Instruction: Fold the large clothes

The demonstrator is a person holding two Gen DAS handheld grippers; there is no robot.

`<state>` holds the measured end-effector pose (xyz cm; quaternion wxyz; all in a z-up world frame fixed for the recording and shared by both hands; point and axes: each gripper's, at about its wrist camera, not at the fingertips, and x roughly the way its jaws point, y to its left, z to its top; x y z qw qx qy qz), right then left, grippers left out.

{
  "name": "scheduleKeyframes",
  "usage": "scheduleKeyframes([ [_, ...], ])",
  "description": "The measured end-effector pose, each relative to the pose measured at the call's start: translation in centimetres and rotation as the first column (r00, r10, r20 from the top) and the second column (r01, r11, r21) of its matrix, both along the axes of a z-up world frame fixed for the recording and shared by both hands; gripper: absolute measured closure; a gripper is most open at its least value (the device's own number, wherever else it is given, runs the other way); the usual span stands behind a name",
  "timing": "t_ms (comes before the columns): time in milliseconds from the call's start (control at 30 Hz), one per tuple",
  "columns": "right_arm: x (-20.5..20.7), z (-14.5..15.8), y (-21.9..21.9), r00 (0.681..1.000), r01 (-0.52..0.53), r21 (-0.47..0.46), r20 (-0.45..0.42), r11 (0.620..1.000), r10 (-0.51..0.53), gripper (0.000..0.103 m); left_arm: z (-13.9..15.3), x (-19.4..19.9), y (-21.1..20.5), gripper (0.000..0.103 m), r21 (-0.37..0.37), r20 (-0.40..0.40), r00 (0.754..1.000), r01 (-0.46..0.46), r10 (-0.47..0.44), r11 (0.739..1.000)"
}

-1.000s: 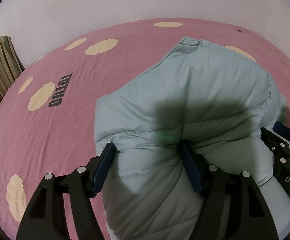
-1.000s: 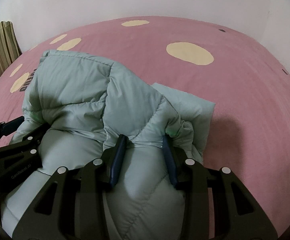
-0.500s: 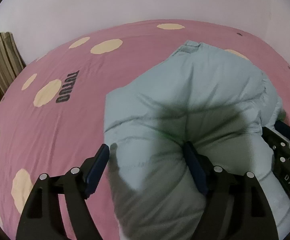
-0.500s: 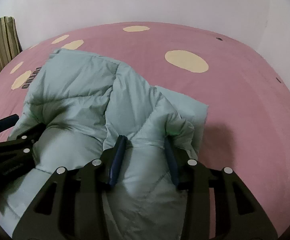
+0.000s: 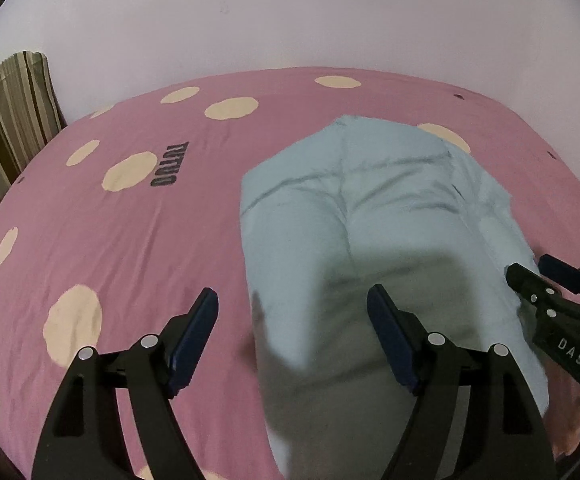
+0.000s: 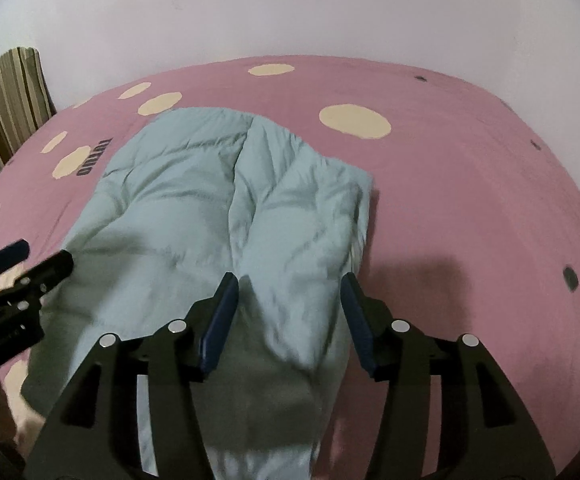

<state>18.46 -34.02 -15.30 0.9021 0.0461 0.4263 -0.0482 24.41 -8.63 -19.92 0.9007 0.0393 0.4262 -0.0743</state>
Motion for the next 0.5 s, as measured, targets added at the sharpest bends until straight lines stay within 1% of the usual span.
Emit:
scheduleKeyframes([
  [67,-1.3,0.0,0.0,1.000,0.006,0.023,-0.002,1.000,-0.006,0.050,-0.1,-1.4,0.2,0.027,0.003,0.013,1.000,-0.007,0.007,1.000],
  [133,-2.0,-0.3,0.3,1.000,0.004,0.018,-0.001,1.000,-0.004,0.050,-0.3,-2.0,0.1,0.027,0.007,0.014,1.000,-0.002,0.002,1.000],
  [200,-2.3,-0.9,0.5,1.000,-0.001,0.011,-0.011,1.000,0.001,0.049,-1.1,-2.1,-0.4,0.027,0.043,0.002,1.000,0.018,-0.018,0.999],
  [233,-2.1,-1.3,0.6,1.000,-0.001,0.009,-0.019,1.000,0.002,0.049,-1.4,-2.0,-0.5,0.027,0.050,-0.004,1.000,0.021,-0.021,0.999],
  [333,-2.0,-2.0,0.1,1.000,0.011,0.036,-0.027,0.999,-0.010,0.045,-2.0,-1.6,0.0,0.026,0.020,-0.027,1.000,0.012,-0.011,1.000],
  [367,-2.1,-1.9,-0.1,1.000,0.012,0.046,-0.025,0.999,-0.011,0.043,-1.9,-1.5,0.3,0.026,-0.002,-0.035,0.999,0.004,-0.004,1.000],
  [400,-2.2,-1.8,-0.3,1.000,0.016,0.050,-0.020,0.999,-0.015,0.037,-1.8,-1.5,0.6,0.026,-0.020,-0.040,0.999,-0.001,0.000,1.000],
  [433,-2.2,-1.7,-0.4,1.000,0.020,0.044,-0.019,0.999,-0.019,0.035,-1.8,-1.4,0.7,0.026,-0.030,-0.045,0.999,-0.002,0.000,1.000],
  [500,-2.2,-1.8,-0.6,1.000,0.019,0.045,-0.025,0.999,-0.018,0.035,-1.8,-1.4,0.8,0.025,-0.028,-0.047,0.999,0.000,-0.001,1.000],
])
